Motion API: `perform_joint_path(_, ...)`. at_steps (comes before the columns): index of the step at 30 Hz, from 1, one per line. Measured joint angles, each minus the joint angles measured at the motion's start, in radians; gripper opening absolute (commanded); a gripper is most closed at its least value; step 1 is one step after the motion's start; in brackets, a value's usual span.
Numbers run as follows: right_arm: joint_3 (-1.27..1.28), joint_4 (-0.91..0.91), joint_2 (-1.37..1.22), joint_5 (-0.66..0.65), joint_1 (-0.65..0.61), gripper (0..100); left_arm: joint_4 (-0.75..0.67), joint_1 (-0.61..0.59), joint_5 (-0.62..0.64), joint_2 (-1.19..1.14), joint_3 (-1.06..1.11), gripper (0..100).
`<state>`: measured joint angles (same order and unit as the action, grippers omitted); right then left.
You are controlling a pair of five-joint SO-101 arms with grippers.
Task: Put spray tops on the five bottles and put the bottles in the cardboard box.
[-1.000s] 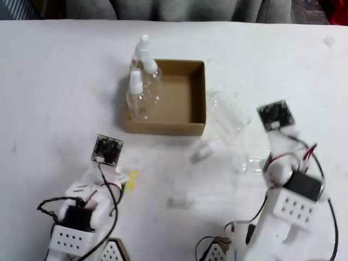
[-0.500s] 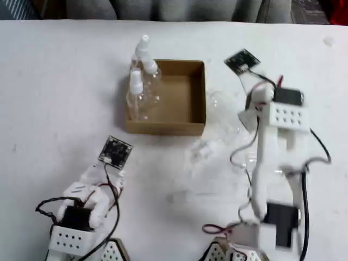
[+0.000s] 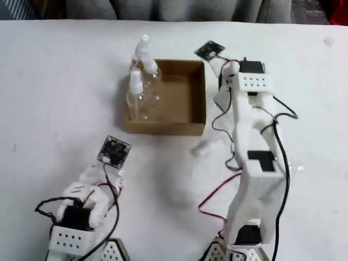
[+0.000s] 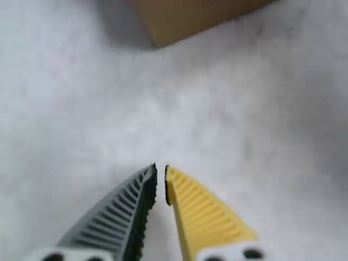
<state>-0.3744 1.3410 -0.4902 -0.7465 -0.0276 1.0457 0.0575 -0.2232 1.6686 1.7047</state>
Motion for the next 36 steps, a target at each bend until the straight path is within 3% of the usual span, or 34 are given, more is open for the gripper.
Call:
perform_joint_path(8,-0.198,0.0,-0.259,0.003,0.0,33.0,0.0,0.0,-0.006,0.0,0.0,2)
perform_joint_path(10,-0.224,0.0,-0.301,0.003,0.002,26.2,0.0,0.0,-0.006,0.0,0.0,2)
perform_joint_path(14,-0.272,0.002,-0.358,-0.002,0.003,2.0,0.0,0.0,-0.006,0.0,0.0,2)
perform_joint_path(15,-0.285,0.002,-0.365,-0.002,0.003,0.7,0.0,0.0,-0.006,0.0,0.0,2)
perform_joint_path(17,-0.318,0.002,-0.376,-0.002,0.006,4.4,0.0,0.0,-0.006,0.0,0.0,2)
perform_joint_path(24,-0.489,0.153,-0.381,-0.002,0.094,1.6,0.0,0.0,-0.006,0.0,0.0,2)
perform_joint_path(29,-0.661,0.333,-0.379,-0.002,0.21,1.5,0.0,0.0,-0.006,0.0,0.0,2)
perform_joint_path(36,-0.661,0.358,-0.278,-0.002,0.431,1.5,0.0,0.0,-0.006,0.0,0.0,2)
